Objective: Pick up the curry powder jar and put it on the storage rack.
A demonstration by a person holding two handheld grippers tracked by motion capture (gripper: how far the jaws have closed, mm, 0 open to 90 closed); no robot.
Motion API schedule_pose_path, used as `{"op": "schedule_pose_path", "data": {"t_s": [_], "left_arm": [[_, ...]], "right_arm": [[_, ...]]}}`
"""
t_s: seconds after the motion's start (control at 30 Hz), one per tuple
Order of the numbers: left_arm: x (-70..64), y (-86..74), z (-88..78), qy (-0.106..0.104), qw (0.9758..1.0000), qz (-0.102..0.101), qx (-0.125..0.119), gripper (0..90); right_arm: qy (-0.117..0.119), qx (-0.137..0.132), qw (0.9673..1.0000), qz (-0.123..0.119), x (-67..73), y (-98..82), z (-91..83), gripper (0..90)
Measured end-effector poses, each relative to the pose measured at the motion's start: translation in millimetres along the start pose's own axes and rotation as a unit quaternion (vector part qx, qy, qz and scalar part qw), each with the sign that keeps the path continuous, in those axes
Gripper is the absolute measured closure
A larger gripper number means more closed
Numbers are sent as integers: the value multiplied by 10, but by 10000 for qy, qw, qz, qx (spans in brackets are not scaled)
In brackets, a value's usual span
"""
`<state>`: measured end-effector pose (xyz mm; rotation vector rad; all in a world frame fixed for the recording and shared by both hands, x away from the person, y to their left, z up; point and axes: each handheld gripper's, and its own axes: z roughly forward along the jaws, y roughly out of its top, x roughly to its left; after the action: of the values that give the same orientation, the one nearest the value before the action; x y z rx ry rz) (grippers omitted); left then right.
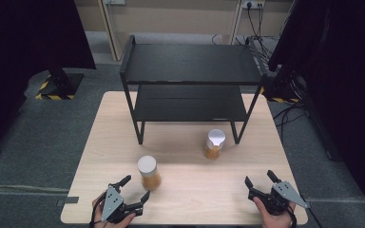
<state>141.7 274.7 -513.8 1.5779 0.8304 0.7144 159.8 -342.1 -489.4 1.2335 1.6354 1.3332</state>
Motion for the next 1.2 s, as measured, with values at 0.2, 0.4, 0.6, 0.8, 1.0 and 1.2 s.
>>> {"op": "schedule_pose_path", "data": {"t_s": [0.2,0.4,0.6,0.8,1.0,1.2], "left_arm": [[29,4,32,-153,9998,-129,-10,123],[50,77,77,-192,9997,-118,-117,123],[63,125,133,-241,9996,-93,-107,124],[86,195,274,-240,9997,-97,-45,127],[94,249,357,-190,9997,-114,-95,147],[95,309,426,-182,9997,-137,-129,184]], "right_arm": [[1,-1,10000,4,-1,0,0,72],[8,-1,10000,49,-12,0,1,69],[9,-2,10000,62,-15,0,0,68],[15,-8,10000,77,-20,-2,-1,68],[22,8,9999,101,-28,4,1,68],[24,9,9999,102,-29,4,2,68]]}}
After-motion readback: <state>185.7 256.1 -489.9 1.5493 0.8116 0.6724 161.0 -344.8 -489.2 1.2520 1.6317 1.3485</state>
